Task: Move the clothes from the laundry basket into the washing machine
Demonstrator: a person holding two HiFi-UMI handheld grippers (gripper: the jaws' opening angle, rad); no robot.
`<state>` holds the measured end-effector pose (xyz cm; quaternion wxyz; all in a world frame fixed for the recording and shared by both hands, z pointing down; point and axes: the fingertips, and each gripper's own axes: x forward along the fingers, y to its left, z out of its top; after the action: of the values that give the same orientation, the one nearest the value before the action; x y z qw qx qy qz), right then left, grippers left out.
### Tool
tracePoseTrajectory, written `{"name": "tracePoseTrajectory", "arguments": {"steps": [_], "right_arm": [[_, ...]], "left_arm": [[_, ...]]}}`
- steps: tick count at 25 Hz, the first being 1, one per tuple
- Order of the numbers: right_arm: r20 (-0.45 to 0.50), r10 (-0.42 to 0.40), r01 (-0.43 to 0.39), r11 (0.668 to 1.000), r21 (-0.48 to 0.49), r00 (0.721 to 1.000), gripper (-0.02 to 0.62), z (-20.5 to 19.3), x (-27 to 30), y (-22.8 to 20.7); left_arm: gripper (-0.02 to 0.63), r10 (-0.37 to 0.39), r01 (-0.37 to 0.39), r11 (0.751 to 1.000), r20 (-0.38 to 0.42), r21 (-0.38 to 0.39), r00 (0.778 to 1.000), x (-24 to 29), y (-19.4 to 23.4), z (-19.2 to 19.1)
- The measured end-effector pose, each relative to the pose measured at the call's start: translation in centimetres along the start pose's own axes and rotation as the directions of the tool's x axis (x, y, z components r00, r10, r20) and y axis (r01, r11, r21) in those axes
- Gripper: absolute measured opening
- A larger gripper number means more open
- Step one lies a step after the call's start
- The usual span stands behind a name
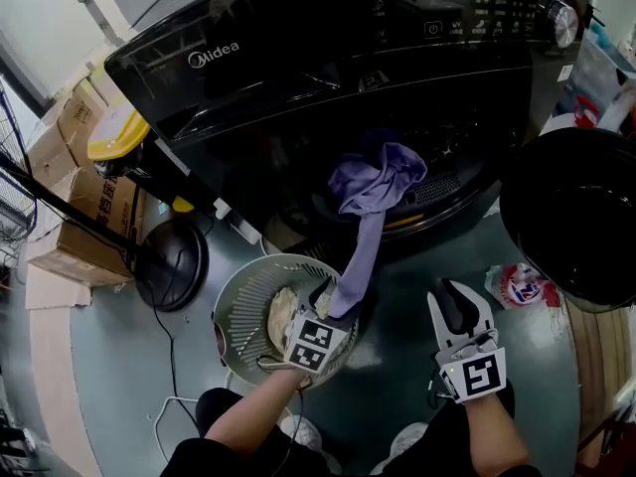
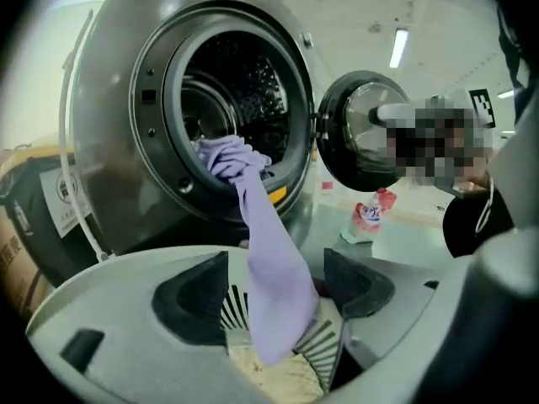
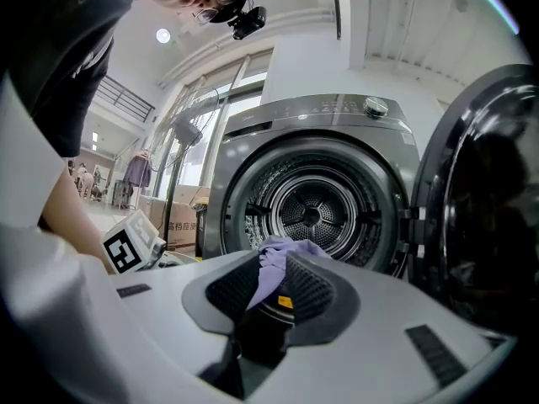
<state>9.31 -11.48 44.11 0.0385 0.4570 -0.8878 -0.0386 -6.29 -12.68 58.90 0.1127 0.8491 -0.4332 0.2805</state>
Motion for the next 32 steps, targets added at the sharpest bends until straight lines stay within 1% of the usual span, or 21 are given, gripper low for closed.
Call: {"name": "tracePoseTrajectory", "arguments": {"steps": [2,3,4,5,7,10,11,14,15,18,21,24,27,30,32], "right_arm": [[-0.019,0.003,-0.002,1.0,0.013,1.0,0.084,-0.4,0.2,0.1],[-0.023,0.004,-0.004,1.0,0.016,1.0,0.085,-0.4,0.4,0.2],[-0.022,0.005,-0.005,1.0,0.016,1.0,0.084,-0.3,0.6,0.2],[-0.019,0.006,-0.006,1.0,0.015,1.0,0.084,-0.3,0.7,0.3],[-0.015,0.009,-0.009,1.0,0.014,1.0,0.084,-0.2,0.7,0.5],[-0.021,0.013,-0.012,1.0,0.013,1.0,0.084,-0.4,0.8,0.7],[-0.022,0.014,-0.014,1.0,0.012,1.0,0.084,-0.4,0.8,0.7],[-0.018,0.012,-0.012,1.0,0.013,1.0,0.084,-0.3,0.9,0.6],[-0.017,0.012,-0.011,1.0,0.014,1.0,0.084,-0.3,0.9,0.7],[-0.018,0.009,-0.009,1.0,0.012,1.0,0.084,-0.3,0.7,0.6],[-0.017,0.006,-0.006,1.0,0.01,1.0,0.084,-0.3,0.7,0.4],[-0.017,0.002,-0.002,1.0,0.009,1.0,0.084,-0.3,0.8,0.3],[-0.01,0.0,0.0,1.0,0.014,1.0,0.084,-0.4,1.0,0.4],[-0.01,0.007,-0.007,1.0,0.018,1.0,0.085,-0.3,1.1,0.5],[0.006,0.011,-0.011,1.0,0.004,1.0,0.084,0.0,1.0,0.4]], "left_arm": [[0.351,-0.028,0.028,0.999,-0.045,-0.021,0.999,0.1,-0.3,-2.0],[0.324,-0.04,0.037,0.999,-0.064,-0.036,0.997,0.3,-0.4,-2.8],[0.272,-0.047,0.043,0.998,-0.08,-0.048,0.996,0.5,-0.3,-3.5],[0.246,-0.051,0.046,0.998,-0.093,-0.052,0.994,0.8,-0.3,-4.1],[0.244,-0.052,0.048,0.998,-0.109,-0.042,0.993,1.2,-0.1,-4.8],[0.232,-0.048,0.046,0.999,-0.113,-0.019,0.992,1.7,0.2,-5.3],[0.214,-0.045,0.045,0.999,-0.11,-0.007,0.993,1.8,0.2,-5.3],[0.06,-0.022,0.026,0.999,-0.095,0.043,0.995,2.0,0.0,-5.0],[0.032,-0.016,0.021,0.999,-0.094,0.05,0.995,2.0,-0.1,-4.9],[0.023,-0.005,0.01,0.998,-0.079,0.055,0.997,1.4,-0.1,-4.0],[0.021,0.034,-0.033,0.998,-0.009,0.044,0.999,-0.2,0.6,-1.1],[0.021,0.074,-0.08,0.995,0.091,0.06,0.993,-1.0,1.4,3.3],[0.021,0.085,-0.097,0.992,0.153,0.077,0.985,-0.5,2.0,7.9],[0.021,0.119,-0.135,0.989,0.205,0.065,0.972,0.9,2.8,12.1],[0.021,0.138,-0.154,0.987,0.237,0.052,0.962,2.6,3.3,14.6]]}}
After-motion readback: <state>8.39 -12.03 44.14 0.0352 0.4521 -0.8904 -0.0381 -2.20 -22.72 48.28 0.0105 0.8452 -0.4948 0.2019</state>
